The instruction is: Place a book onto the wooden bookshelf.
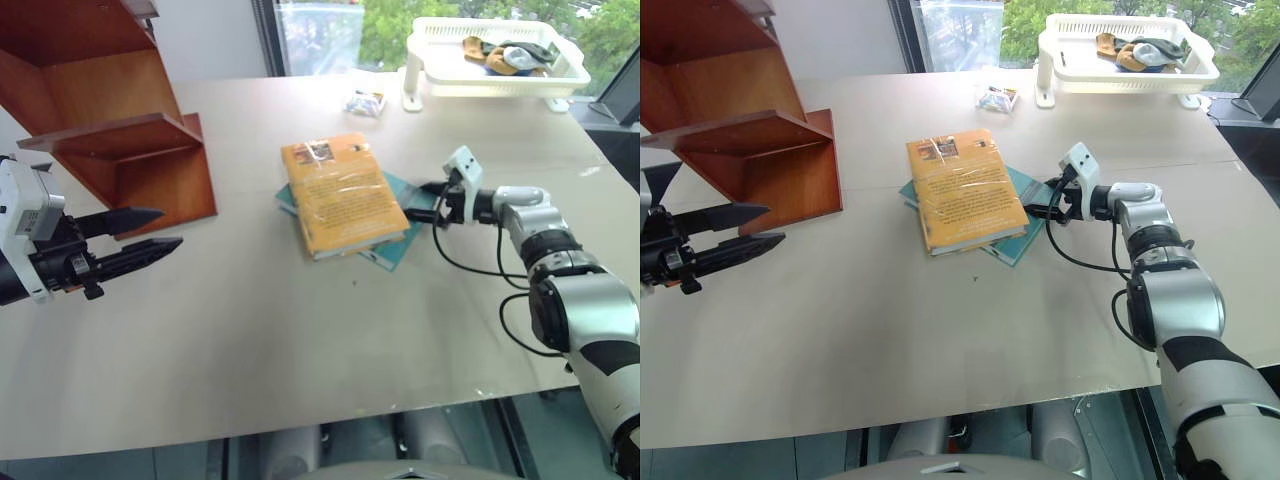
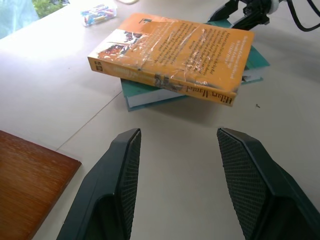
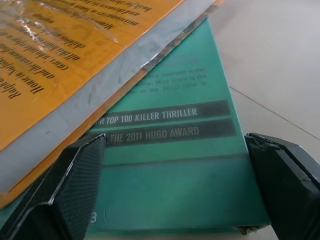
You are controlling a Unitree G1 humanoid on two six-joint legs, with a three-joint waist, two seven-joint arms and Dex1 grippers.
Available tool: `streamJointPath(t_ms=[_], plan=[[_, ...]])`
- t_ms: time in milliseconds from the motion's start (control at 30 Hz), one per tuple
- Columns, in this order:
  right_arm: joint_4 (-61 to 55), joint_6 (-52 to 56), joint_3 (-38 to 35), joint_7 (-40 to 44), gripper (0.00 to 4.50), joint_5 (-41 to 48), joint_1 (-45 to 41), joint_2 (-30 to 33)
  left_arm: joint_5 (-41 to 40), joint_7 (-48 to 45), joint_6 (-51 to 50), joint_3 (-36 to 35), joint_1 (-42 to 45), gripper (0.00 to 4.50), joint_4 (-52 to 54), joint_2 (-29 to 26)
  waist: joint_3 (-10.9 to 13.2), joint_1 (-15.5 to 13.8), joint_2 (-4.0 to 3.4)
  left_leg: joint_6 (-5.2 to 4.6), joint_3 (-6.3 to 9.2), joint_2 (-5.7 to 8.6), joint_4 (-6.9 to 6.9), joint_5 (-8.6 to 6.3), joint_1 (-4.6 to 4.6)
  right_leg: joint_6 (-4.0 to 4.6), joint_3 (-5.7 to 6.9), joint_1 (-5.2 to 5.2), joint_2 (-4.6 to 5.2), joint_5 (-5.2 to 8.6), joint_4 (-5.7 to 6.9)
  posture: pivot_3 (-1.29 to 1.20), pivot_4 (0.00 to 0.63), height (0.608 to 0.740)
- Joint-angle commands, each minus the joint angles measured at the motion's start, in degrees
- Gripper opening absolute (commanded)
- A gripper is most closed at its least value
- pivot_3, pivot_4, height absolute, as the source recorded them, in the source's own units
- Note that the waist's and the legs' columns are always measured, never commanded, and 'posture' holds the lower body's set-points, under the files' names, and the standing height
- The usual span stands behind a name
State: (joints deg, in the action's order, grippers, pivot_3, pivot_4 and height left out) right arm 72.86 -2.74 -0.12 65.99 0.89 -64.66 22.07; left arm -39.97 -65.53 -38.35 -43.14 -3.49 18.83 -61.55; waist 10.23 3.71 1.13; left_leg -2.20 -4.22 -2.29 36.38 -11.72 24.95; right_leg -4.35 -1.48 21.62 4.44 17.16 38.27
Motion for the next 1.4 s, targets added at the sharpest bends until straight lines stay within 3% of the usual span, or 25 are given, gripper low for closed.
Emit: streamJointPath(t_ms=[33,433,733,867,1133,1300,1400], plan=[[-0.6,-1.9,2.2,2.4,4.50,-2.3,2.4,-0.8,0.4,0.3,1.0,-1.6,-0.5,2.54,0.5,0.2,0.0,0.2,0.01,0.00,0.00,0.00,0.00,0.00,-0.02,0.00,0.00,-0.01,0.00,0.00,0.00,0.00,0.150,0.740],[-12.9,-1.1,3.5,11.9,4.50,-1.0,10.8,-0.7,0.6,0.2,1.4,-1.1,-0.5,2.54,-0.1,0.1,-0.1,0.1,0.14,0.03,0.01,-0.02,-0.02,0.00,-0.13,0.00,0.00,-0.08,0.01,0.00,0.04,0.00,0.150,0.740],[-53.2,22.1,5.5,10.9,4.50,6.1,30.0,4.2,0.6,0.2,2.2,-0.1,-0.8,2.54,-0.3,0.6,-0.2,-1.2,0.19,0.04,0.05,-0.02,-0.02,-0.01,-0.12,0.00,0.04,-0.07,0.08,0.00,0.03,0.00,0.150,0.740],[-68.8,32.1,5.0,4.5,4.50,8.8,36.1,5.4,0.0,0.5,2.2,0.9,0.3,2.54,-0.8,0.5,-0.2,-1.3,0.24,0.03,0.06,-0.03,-0.02,-0.02,-0.14,0.01,0.05,-0.06,0.07,0.01,0.05,0.00,0.150,0.740],[-68.1,28.4,0.4,-5.8,4.50,10.9,33.3,4.6,0.6,-0.2,3.3,5.2,3.6,2.54,-3.5,-0.1,-0.2,-1.4,0.23,-0.08,0.04,0.02,0.02,-0.07,-0.16,0.02,0.00,0.03,0.05,0.00,0.29,0.00,0.150,0.740],[-72.6,32.4,-3.4,-3.8,4.50,18.5,32.8,6.2,1.4,-0.5,4.4,7.6,5.6,2.54,-5.3,-0.5,-0.2,-1.5,0.23,-0.03,0.04,0.02,0.02,-0.03,-0.10,0.02,0.00,0.02,0.03,0.00,0.27,0.00,0.150,0.740],[-79.1,34.9,-1.8,0.9,4.50,21.5,37.2,11.4,1.7,-0.8,4.7,7.8,5.6,2.54,-5.4,-0.3,-0.2,-1.7,0.23,-0.08,0.05,0.01,0.02,-0.07,-0.07,0.01,0.01,0.03,0.02,0.01,0.24,0.00,0.150,0.740]])
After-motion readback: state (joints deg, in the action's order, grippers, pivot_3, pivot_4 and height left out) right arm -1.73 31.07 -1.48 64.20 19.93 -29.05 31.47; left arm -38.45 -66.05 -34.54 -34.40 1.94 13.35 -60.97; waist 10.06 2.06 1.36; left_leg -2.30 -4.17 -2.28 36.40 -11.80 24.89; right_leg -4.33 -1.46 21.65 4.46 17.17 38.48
